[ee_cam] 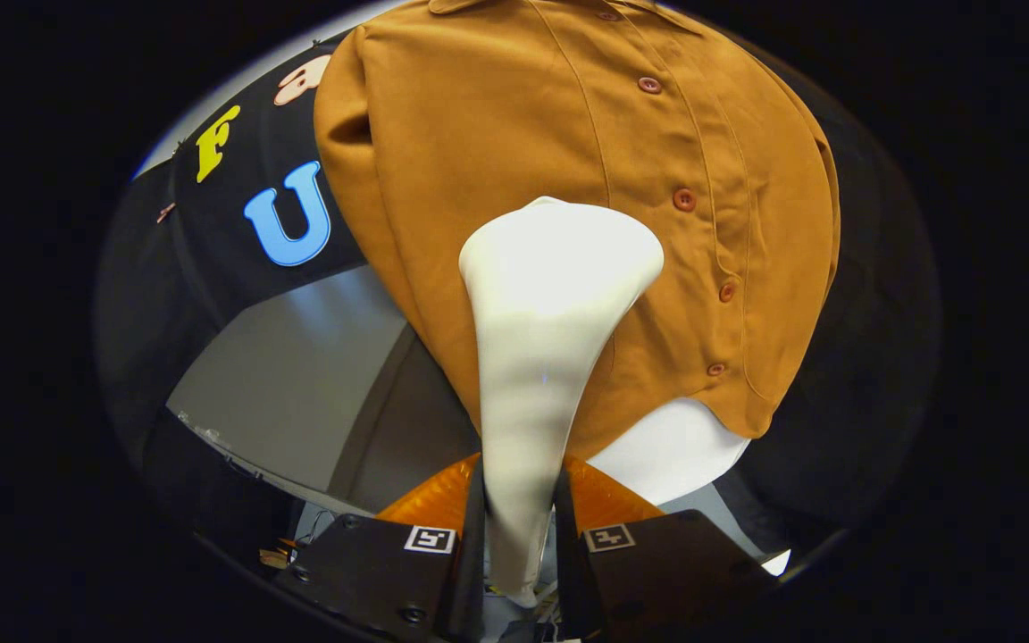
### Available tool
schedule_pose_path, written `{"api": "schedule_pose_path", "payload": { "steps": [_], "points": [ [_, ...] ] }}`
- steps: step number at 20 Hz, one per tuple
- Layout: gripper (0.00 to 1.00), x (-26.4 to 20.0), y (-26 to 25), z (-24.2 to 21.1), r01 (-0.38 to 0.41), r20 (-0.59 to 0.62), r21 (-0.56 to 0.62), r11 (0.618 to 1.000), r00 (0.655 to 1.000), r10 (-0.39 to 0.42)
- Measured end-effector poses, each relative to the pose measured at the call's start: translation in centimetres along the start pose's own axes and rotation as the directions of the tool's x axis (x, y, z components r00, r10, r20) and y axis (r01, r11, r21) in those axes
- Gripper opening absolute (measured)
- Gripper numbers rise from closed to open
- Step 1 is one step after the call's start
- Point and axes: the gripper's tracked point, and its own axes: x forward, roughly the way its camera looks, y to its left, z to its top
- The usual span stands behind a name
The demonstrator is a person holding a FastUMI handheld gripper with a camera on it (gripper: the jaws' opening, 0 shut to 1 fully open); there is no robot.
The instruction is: Iron the clothes twice with a garment steamer, once on the left side and once on the right side.
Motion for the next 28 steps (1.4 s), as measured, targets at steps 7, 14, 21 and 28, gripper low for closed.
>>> {"api": "schedule_pose_path", "payload": {
  "steps": [7, 14, 21, 28],
  "points": [
    [0.38, -0.3, -1.4, -3.9, 0.03, -0.082, 0.026, 0.999, 0.996, -0.028],
    [0.38, -3.9, -2.1, -2.0, 0.043, -0.002, 0.031, 0.999, 0.999, -0.043],
    [0.37, -8.6, -6.5, 7.2, 0.083, 0.196, 0.083, 0.993, 0.976, -0.098],
    [0.37, -11.8, -11.0, 16.4, 0.093, 0.348, 0.11, 0.99, 0.929, -0.126]
  ]
}}
